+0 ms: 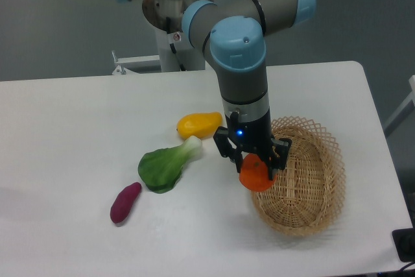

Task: Place the orange in the basket
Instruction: 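Carry the held orange with the gripper over the wicker basket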

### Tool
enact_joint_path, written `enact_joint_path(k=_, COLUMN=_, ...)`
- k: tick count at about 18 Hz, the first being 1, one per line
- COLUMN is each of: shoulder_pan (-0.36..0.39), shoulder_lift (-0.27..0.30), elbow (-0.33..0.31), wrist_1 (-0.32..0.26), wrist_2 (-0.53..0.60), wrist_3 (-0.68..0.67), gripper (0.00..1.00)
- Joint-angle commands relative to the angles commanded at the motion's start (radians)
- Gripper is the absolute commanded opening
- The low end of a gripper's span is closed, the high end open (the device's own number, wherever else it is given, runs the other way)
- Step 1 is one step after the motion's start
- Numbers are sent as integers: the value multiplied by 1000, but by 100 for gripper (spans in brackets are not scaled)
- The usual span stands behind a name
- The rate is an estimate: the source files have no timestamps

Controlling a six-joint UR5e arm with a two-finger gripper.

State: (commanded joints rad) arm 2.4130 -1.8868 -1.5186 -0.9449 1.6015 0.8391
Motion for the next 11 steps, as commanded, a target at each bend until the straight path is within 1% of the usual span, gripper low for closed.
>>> enact_joint_path(k=4, shoulder_pan=3, shoulder_lift=2, elbow=2, wrist_1=-2, wrist_2=2, wrist_3=3, gripper=55)
enact_joint_path(k=6, shoulder_pan=12, shoulder_lift=3, elbow=-8, wrist_1=0, wrist_2=2, wrist_3=5, gripper=55)
enact_joint_path(k=7, shoulder_pan=18, shoulder_lift=3, elbow=-12, wrist_1=0, wrist_2=2, wrist_3=20, gripper=55)
enact_joint_path(k=9, shoulder_pan=41, shoulder_lift=5, elbow=-17, wrist_1=-8, wrist_2=3, wrist_3=95, gripper=55)
enact_joint_path(k=11, shoulder_pan=64, shoulder_lift=9, elbow=-23, wrist_1=-32, wrist_2=-2, wrist_3=133, gripper=55)
